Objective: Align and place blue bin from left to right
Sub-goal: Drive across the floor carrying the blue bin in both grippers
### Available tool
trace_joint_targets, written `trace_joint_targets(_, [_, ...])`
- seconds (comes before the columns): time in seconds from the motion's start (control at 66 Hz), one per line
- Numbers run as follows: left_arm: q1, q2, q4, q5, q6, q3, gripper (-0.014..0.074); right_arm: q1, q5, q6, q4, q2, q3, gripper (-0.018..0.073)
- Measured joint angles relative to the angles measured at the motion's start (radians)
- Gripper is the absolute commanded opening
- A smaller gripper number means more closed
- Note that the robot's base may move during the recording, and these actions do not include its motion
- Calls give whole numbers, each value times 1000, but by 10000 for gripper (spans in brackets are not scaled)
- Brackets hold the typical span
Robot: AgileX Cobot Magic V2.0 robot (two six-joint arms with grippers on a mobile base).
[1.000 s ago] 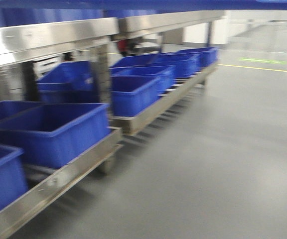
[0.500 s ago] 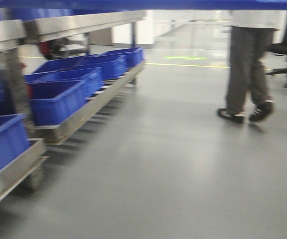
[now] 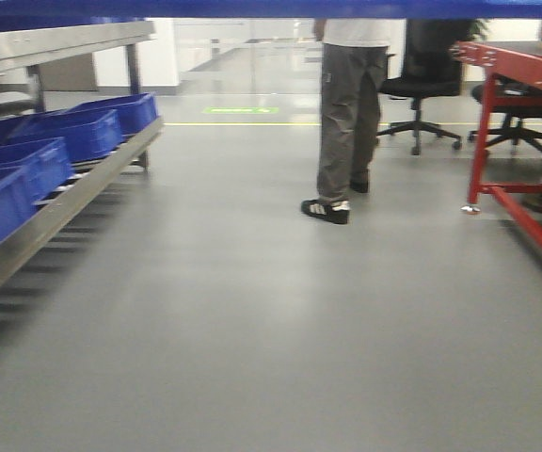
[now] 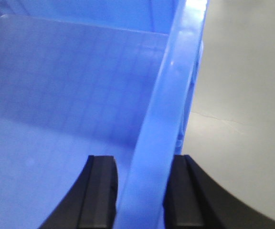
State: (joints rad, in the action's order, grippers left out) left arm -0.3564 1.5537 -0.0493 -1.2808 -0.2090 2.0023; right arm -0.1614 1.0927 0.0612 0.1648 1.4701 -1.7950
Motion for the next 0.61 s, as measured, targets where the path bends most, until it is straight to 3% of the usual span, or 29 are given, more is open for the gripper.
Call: trace_joint_targets(0.606, [-2,0,0,0,0,0,-111,0,0,0,0,0,0,-69])
